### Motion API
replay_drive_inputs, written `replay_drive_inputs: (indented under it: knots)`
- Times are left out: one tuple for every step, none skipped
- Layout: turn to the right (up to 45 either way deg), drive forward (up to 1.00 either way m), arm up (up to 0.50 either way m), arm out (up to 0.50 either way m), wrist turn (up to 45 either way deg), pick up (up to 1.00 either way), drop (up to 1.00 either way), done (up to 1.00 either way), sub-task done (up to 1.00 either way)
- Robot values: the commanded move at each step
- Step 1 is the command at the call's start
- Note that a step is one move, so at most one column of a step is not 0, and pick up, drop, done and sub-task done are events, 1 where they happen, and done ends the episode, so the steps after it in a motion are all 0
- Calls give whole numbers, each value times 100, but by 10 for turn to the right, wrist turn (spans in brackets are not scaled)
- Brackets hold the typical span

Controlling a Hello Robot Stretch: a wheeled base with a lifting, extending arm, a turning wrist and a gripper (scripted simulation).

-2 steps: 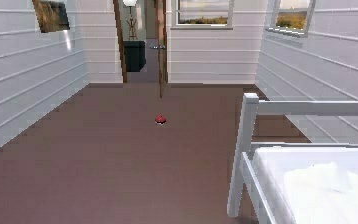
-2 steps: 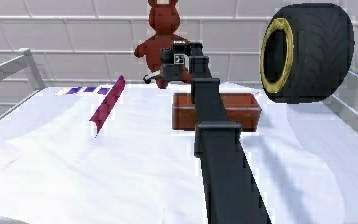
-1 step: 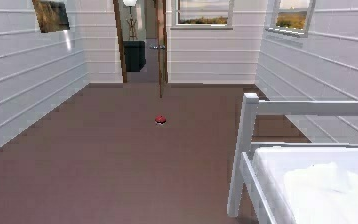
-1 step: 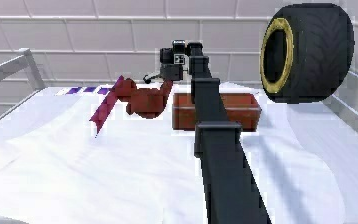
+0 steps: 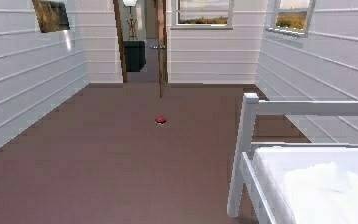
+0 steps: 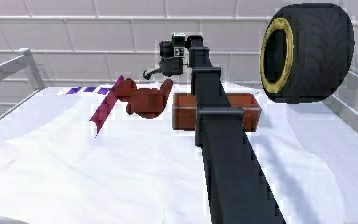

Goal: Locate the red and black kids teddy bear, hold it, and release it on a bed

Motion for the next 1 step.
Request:
replay_drive_inputs:
  knots:
    - [0, 0, 0, -8, 0, 0, 0, 0, 0]
